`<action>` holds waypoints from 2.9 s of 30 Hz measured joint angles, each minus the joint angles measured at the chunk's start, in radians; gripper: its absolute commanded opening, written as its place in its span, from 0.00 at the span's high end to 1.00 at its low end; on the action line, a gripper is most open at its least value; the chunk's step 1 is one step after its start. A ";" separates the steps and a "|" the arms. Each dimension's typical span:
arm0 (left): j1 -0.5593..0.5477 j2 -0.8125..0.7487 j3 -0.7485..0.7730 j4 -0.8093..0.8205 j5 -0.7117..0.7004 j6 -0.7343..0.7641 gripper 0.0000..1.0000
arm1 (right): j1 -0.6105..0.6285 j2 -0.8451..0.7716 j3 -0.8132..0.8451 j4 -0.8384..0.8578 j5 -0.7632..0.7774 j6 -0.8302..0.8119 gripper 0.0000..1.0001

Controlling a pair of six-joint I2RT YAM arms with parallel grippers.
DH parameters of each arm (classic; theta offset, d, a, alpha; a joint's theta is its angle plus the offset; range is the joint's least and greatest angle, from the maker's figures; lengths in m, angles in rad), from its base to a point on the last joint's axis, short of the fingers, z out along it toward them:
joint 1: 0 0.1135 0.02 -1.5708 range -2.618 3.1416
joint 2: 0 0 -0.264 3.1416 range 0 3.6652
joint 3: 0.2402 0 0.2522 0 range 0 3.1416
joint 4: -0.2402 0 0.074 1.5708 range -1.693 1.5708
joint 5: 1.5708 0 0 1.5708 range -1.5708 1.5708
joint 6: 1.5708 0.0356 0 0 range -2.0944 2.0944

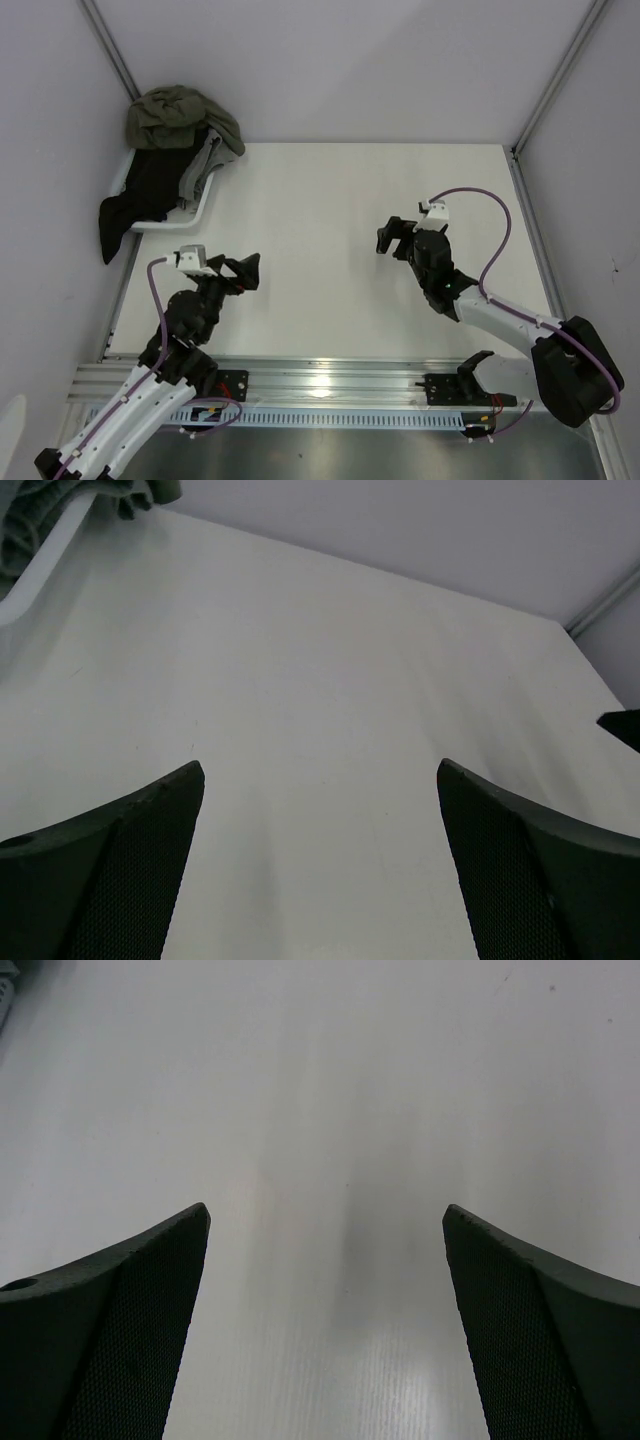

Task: Fold and stack the shorts
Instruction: Grab the shorts from the pile

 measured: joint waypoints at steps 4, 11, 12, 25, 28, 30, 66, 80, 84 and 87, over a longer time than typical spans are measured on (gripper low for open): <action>0.000 0.002 -0.006 -0.053 -0.115 -0.112 0.01 | 0.000 -0.024 -0.009 0.007 0.005 0.002 0.01; 0.071 0.189 0.156 -0.158 -0.228 -0.330 0.01 | -0.003 -0.024 -0.014 0.007 0.018 0.013 0.01; 0.105 0.222 0.190 -0.151 -0.224 -0.347 0.01 | -0.005 -0.021 -0.014 0.007 0.015 0.017 0.00; 0.788 0.844 0.680 -0.023 0.378 -0.532 0.01 | -0.036 -0.013 -0.027 0.005 -0.028 0.036 0.01; 0.841 0.985 0.758 0.012 0.489 -0.598 0.01 | -0.043 -0.019 -0.037 0.006 -0.037 0.036 0.00; 0.851 1.069 0.814 0.025 0.518 -0.629 0.01 | -0.050 -0.023 -0.043 0.011 -0.053 0.039 0.00; 0.812 1.895 1.734 -0.112 0.297 -0.807 0.37 | -0.141 -0.033 -0.047 -0.003 -0.127 0.098 0.00; 0.808 1.891 1.707 -0.051 0.318 -0.817 1.00 | -0.160 -0.033 -0.047 -0.008 -0.136 0.117 0.01; 0.808 1.883 1.750 -0.025 0.364 -0.817 1.00 | -0.162 -0.033 -0.047 -0.009 -0.141 0.119 0.01; 0.805 1.878 1.824 0.004 0.404 -0.819 1.00 | -0.162 -0.033 -0.047 -0.014 -0.143 0.119 0.01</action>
